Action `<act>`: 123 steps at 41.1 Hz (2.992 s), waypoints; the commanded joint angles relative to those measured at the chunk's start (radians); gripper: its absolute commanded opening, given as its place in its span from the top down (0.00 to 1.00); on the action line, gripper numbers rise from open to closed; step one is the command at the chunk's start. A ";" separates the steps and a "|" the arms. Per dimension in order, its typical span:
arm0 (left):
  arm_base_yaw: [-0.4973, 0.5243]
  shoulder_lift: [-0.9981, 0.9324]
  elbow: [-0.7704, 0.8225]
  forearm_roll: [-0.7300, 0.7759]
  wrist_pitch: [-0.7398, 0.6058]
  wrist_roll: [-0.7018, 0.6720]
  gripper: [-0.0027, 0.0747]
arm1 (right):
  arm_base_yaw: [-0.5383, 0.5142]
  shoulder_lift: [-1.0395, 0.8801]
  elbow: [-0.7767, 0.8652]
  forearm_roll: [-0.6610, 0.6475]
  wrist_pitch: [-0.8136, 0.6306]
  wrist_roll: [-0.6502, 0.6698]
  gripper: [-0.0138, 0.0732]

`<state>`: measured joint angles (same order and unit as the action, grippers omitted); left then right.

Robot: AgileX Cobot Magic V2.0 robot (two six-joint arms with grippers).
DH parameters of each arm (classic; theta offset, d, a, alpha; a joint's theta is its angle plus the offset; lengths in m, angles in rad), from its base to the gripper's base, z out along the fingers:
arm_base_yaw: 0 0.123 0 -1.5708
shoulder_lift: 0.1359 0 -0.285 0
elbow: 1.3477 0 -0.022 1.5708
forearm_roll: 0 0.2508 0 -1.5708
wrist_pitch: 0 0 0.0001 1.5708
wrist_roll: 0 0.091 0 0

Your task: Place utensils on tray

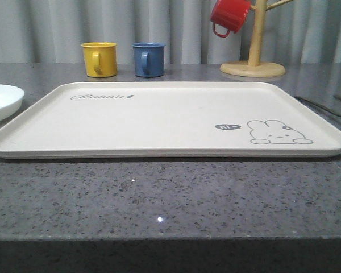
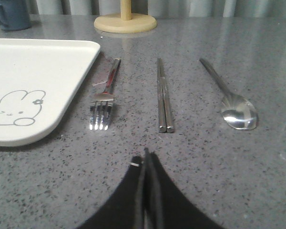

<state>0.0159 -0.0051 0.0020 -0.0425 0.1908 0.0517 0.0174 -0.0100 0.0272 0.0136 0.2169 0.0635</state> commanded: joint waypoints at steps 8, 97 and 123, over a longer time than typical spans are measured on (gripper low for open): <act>-0.007 -0.020 0.003 -0.010 -0.082 -0.007 0.99 | 0.001 -0.019 -0.012 -0.008 -0.077 -0.008 0.92; -0.007 0.305 -0.492 0.084 -0.002 -0.007 0.77 | 0.001 0.300 -0.571 0.015 0.166 -0.007 0.70; -0.008 0.426 -0.526 0.078 0.011 -0.007 0.24 | 0.001 0.300 -0.571 0.015 0.160 -0.007 0.15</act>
<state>0.0159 0.3525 -0.4702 0.0420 0.2649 0.0517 0.0174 0.2725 -0.5080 0.0304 0.4568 0.0635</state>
